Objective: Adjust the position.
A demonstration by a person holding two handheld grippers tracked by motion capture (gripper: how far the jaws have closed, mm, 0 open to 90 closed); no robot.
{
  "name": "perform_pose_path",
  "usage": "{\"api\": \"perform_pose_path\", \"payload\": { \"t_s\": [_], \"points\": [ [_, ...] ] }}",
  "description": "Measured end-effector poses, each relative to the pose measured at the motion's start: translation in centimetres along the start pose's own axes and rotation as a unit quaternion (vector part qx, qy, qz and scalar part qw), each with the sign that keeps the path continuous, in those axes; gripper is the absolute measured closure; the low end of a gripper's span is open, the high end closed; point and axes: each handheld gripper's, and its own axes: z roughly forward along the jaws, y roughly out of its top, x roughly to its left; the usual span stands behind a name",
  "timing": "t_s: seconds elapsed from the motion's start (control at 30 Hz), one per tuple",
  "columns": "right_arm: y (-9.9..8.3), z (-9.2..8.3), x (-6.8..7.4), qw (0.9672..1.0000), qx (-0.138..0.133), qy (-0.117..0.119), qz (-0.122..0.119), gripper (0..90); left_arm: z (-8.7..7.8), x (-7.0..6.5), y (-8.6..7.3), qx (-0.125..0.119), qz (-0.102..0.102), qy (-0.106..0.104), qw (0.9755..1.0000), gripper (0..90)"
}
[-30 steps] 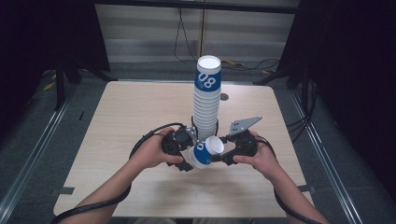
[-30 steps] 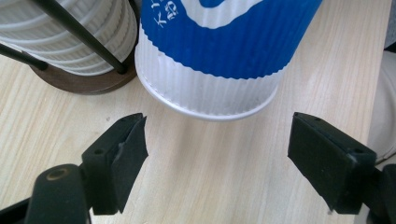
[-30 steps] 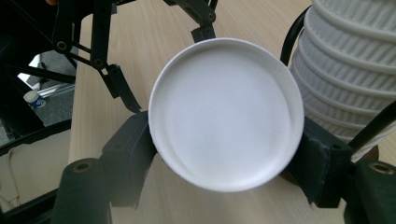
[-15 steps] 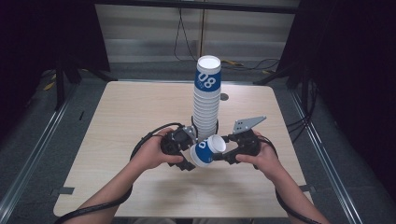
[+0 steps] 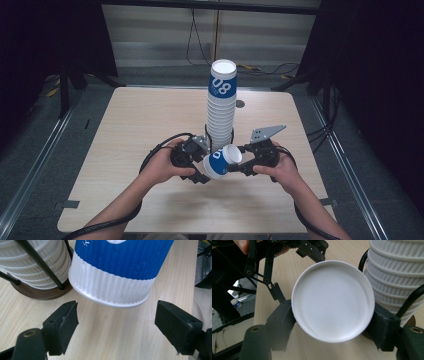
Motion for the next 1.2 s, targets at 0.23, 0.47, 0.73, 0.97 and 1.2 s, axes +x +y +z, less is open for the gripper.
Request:
{"api": "perform_pose_path", "payload": {
  "t_s": [0.23,0.47,0.73,0.97,1.2],
  "points": [
    [-0.02,0.04,0.0,1.0,-0.003,0.001,0.001,28.0,0.09,-0.09,-0.2,-0.01,-0.005,0.003,0.9999,18.3],
    [-0.09,0.02,0.01,0.9999,-0.009,0.002,0.005,28.0,-0.22,-0.13,-0.28,-0.027,-0.01,0.009,0.9995,18.2],
    [-0.27,-0.07,-0.07,0.9998,-0.018,0.002,0.012,28.0,-0.38,-0.13,-0.38,-0.042,-0.004,0.008,0.9991,18.2],
    [-0.32,-0.15,-0.09,0.9996,-0.024,-0.002,0.014,28.0,-0.5,-0.08,-0.59,-0.045,-0.001,0.012,0.9989,17.6],
    [-0.46,-0.06,0.0,0.9996,-0.024,-0.001,0.012,28.0,-0.52,0.16,-0.9,-0.062,-0.015,0.023,0.9977,17.0]
  ]
}}
